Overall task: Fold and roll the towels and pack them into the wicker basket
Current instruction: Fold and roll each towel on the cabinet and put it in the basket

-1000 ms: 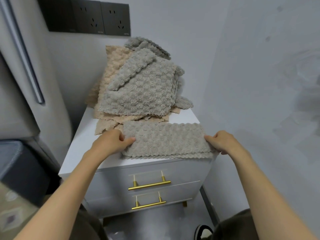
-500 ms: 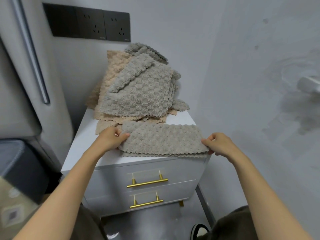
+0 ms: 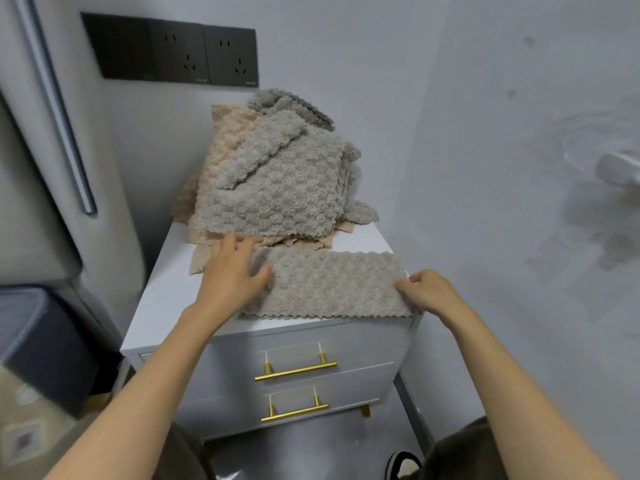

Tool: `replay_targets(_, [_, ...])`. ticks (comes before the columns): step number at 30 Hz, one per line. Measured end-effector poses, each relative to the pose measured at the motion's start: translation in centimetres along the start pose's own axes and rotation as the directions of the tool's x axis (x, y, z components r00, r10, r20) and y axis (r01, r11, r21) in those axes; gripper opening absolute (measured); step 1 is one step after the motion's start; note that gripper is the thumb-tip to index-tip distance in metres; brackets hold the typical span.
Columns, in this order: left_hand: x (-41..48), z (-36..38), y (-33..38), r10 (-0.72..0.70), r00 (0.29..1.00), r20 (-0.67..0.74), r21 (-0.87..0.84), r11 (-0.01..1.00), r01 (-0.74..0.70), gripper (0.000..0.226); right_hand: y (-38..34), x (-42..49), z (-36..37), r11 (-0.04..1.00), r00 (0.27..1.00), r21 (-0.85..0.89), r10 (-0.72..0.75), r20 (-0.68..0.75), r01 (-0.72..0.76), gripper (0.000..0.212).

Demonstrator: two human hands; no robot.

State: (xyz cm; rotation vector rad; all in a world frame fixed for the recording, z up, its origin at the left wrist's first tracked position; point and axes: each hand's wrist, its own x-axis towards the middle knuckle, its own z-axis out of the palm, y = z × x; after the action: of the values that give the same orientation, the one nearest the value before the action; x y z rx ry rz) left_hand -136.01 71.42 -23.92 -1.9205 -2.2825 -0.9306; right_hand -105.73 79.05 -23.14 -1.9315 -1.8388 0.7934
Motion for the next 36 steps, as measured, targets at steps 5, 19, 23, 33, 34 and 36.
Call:
replay_targets(5, [1.5,2.2,0.7,0.18,0.974,0.14,0.092,0.977,-0.194,0.042,-0.4,1.2,0.8,0.999,0.999,0.006,0.043,0.017,-0.043,0.033])
replay_targets(19, [4.7,1.4,0.5,0.012,0.951,0.309,0.015,1.0,-0.018,0.03,-3.0,3.4,-0.7,0.981,0.95,0.129,-0.099,-0.297,0.143,0.038])
replay_targets(23, [4.1,0.4,2.3,-0.065,0.895,0.442,-0.293,0.932,0.213,0.029,-4.6,5.0,-0.9,0.859,0.965,0.491,-0.01,-0.26,0.141,0.038])
replay_targets(33, [1.4,2.3,5.9,-0.087,0.582,0.809,-0.459,0.526,0.716,0.047,-6.2,6.5,0.6,0.877,0.922,0.326,-0.266,-0.283,0.353,0.058])
replay_targets(34, [1.4,2.5,5.8,-0.096,0.594,0.799,-0.456,0.548,0.702,0.057,-6.1,6.3,0.8,0.891,0.924,0.284,-0.288,-0.25,0.355,0.053])
replay_targets(36, [1.2,2.4,5.8,-0.103,0.615,0.782,-0.459,0.572,0.68,0.069,-5.8,5.9,1.2,0.916,0.924,0.173,-0.329,-0.196,0.363,0.049])
